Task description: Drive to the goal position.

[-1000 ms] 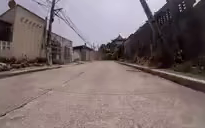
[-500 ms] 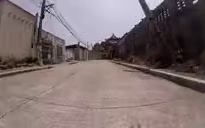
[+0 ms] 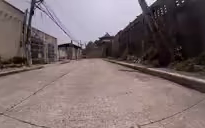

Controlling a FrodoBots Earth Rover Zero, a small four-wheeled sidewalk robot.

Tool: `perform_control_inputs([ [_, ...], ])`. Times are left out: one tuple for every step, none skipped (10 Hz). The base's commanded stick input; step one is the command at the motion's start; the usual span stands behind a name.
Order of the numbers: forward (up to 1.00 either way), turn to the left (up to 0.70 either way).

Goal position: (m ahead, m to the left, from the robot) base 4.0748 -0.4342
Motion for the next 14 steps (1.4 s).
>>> perform_control_inputs([
  [1.0, 0.0],
  [1.0, 0.0],
  [1.0, 0.0],
  [1.0, 0.0],
  [1.0, 0.12],
  [1.0, 0.29],
  [1.0, 0.4],
  [1.0, 0.4],
  [1.0, 0.4],
  [1.0, 0.01],
  [1.0, 0.0],
  [1.0, 0.0],
  [1.0, 0.0],
  [1.0, 0.0],
])
